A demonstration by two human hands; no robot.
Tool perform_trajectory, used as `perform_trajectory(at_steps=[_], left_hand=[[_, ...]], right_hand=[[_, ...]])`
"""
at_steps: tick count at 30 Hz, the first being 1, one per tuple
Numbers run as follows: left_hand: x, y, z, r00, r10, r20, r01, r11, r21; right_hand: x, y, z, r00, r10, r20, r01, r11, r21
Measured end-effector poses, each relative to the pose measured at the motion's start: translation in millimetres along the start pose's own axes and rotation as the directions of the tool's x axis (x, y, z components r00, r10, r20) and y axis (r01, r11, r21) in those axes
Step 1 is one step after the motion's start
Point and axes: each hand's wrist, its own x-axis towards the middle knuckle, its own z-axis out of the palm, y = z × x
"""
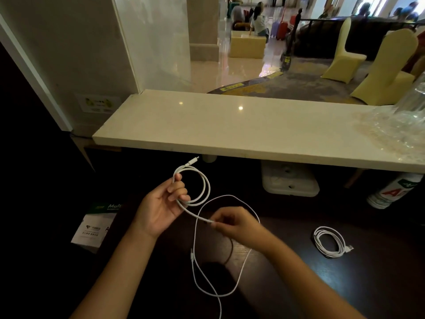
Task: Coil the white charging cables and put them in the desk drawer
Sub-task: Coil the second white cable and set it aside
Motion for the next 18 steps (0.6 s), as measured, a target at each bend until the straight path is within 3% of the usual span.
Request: perform_trajectory(at_steps=[2, 7, 13, 18], left_hand=[[-2.3, 3.7, -0.5, 0.999, -0.040, 0.003, 0.040, 0.999, 0.026], [-10.5, 5.5, -5.3, 0.995, -0.086, -0.042, 0.095, 0.956, 0.277], [-19.0, 4.0, -6.2, 0.976, -0.188, -0.106, 0.216, 0.883, 0.418], [-24.9, 0.0, -5.0, 0.961, -0.237, -0.144, 0.277, 0.854, 0.440]], right_hand=[[2.0, 2.9, -19.8, 0.999, 0.034, 0.024, -0.032, 0.995, -0.094], [6.8, -6.2, -66.3, 0.990, 0.107, 0.090, -0.071, 0.940, -0.333], [27.3, -24.9, -93.1, 0.969, 0.212, 0.131, -0.077, 0.756, -0.651], [38.5, -30.0, -89.3, 0.942, 0.309, 0.131, -0.112, 0.657, -0.745]])
